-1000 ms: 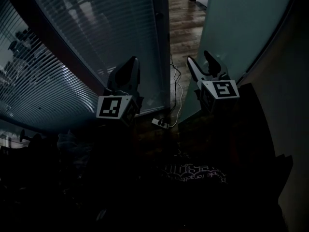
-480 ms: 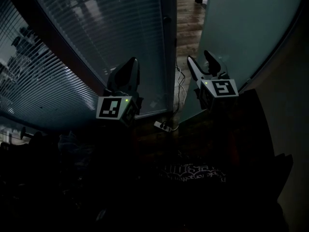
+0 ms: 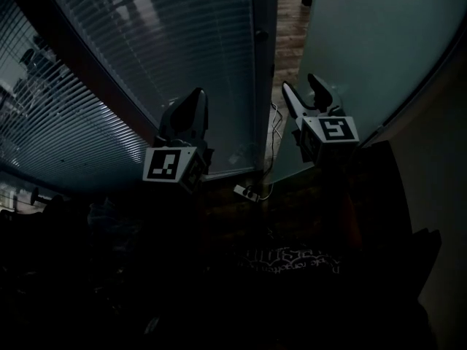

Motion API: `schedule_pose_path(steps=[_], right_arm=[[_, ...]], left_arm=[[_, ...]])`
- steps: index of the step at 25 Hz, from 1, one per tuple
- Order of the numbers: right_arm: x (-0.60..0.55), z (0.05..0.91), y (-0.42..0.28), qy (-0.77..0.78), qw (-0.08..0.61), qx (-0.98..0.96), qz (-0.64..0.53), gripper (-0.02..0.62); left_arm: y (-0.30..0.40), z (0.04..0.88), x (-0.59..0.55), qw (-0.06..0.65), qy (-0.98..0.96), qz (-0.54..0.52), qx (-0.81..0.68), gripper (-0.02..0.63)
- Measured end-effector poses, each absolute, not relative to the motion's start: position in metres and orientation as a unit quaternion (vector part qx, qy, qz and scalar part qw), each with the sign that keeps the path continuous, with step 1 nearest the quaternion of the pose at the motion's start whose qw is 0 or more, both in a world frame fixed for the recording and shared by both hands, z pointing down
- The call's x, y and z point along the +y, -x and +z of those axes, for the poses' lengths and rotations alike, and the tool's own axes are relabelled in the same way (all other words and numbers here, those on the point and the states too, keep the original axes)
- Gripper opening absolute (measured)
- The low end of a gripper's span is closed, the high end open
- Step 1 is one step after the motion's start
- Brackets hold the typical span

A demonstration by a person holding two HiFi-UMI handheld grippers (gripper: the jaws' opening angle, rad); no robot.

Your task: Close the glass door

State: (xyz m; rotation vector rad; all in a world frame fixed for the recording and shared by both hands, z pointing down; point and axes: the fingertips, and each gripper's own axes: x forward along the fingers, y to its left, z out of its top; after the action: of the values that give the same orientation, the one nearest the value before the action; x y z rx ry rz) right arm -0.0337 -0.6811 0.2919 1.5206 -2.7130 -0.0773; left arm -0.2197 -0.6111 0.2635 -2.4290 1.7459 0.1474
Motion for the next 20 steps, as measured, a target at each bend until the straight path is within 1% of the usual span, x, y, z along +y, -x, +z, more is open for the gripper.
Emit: schedule_pose_path(steps=[20], right_arm=[[-0.733, 0.292, 0.058, -0.470, 0.019, -0.882, -0.028, 0.239]], left_arm=[[0.244, 0.266, -0.636, 0.069, 0.788, 0.043, 0.611, 0.002]])
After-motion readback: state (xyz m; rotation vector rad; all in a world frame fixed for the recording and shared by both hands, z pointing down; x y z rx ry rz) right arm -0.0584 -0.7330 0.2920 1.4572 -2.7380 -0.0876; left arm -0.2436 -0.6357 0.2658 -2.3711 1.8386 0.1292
